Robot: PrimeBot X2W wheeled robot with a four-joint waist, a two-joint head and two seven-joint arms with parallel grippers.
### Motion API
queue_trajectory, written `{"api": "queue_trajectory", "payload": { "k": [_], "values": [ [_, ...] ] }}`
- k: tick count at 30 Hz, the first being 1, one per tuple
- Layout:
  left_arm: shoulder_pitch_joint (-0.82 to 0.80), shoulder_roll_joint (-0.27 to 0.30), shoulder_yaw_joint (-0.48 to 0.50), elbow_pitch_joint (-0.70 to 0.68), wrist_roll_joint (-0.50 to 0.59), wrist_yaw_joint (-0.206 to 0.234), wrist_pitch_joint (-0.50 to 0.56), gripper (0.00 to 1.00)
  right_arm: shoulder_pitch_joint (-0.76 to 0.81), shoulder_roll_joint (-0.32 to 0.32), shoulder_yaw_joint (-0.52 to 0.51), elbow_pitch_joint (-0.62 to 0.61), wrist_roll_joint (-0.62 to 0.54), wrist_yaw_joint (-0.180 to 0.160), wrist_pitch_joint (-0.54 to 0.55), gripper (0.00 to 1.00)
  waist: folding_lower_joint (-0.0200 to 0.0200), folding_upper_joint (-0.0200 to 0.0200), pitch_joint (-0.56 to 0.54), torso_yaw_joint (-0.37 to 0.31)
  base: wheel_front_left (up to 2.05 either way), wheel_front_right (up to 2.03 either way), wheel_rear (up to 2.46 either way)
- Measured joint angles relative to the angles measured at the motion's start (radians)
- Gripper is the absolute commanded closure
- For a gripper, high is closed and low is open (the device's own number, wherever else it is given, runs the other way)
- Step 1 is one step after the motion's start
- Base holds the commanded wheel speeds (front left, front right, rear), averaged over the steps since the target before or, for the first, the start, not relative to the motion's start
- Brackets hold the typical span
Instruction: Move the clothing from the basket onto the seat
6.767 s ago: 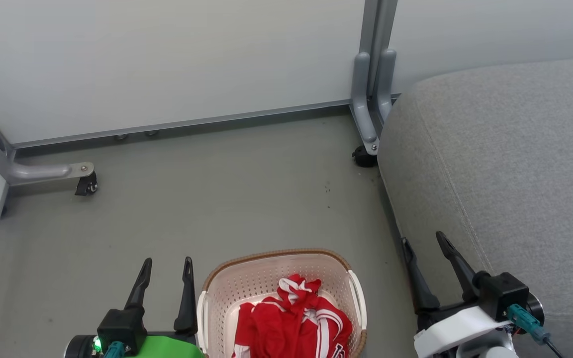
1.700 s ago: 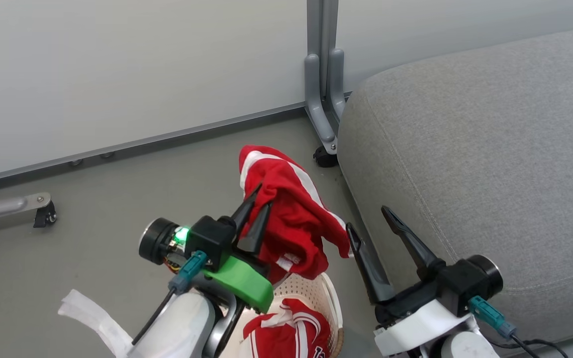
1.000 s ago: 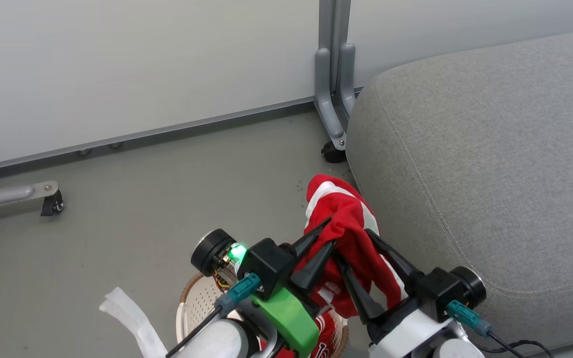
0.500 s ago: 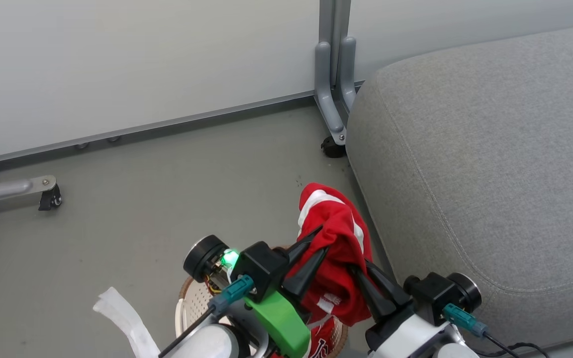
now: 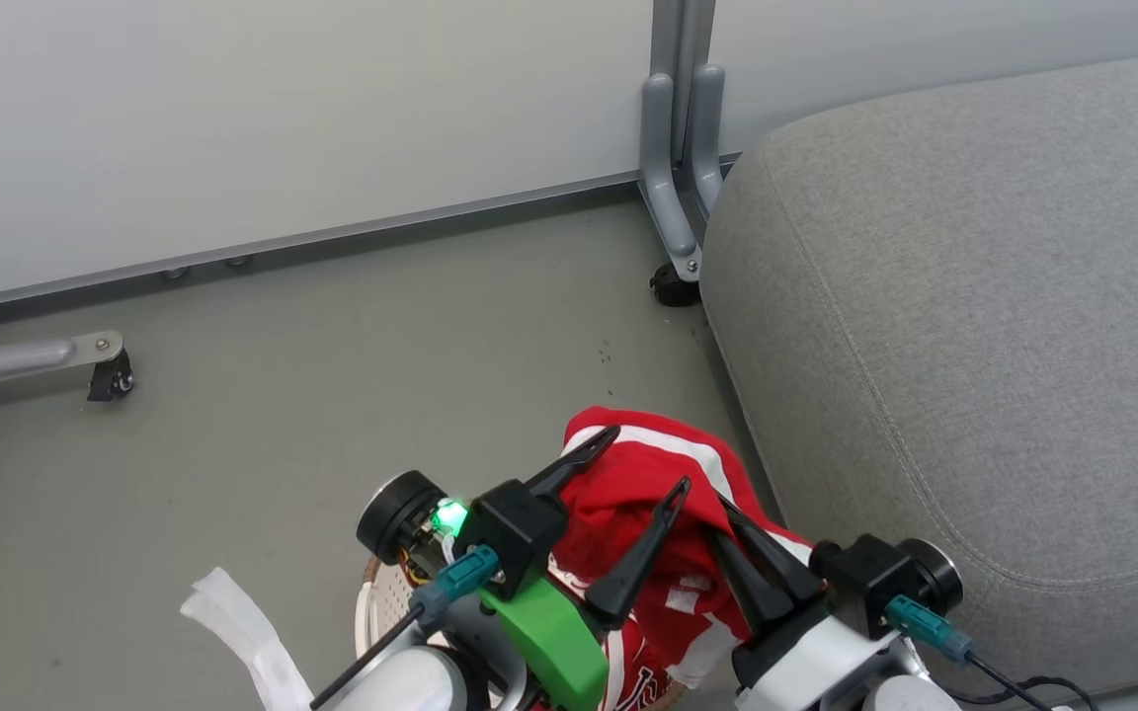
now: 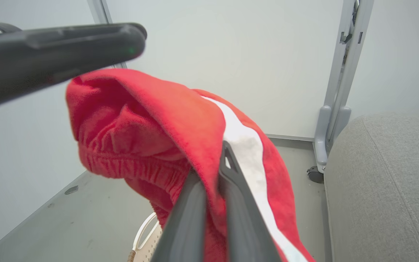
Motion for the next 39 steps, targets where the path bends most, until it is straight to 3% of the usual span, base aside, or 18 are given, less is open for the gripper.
{"api": "queue_trajectory", "payload": {
  "k": [16,26,34,39],
  "values": [
    [0.000,0.007,-0.001,-0.002,-0.010,0.001,-0.002,0.00,-0.002,0.000,-0.003,0.010,0.000,0.000,0.000,1.00,0.0000,0.0000,0.014,-0.004,0.00,0.00,0.00],
    [-0.001,0.030,0.031,0.009,-0.010,0.028,-0.037,0.00,-0.006,0.005,-0.018,0.013,0.004,0.000,0.000,1.00,0.0000,0.0000,0.029,-0.022,0.00,0.00,0.00],
    [0.024,0.027,0.103,0.110,-0.038,0.070,-0.185,0.00,-0.007,0.010,-0.067,0.004,0.006,0.000,0.000,1.00,0.0000,0.0000,0.045,-0.061,0.00,0.00,0.00],
    [0.041,0.023,0.132,0.160,-0.046,0.067,-0.294,0.00,-0.007,0.010,-0.087,-0.014,0.003,0.000,0.000,1.00,0.0000,0.0000,0.059,-0.099,0.00,0.00,0.00]
  ]
}}
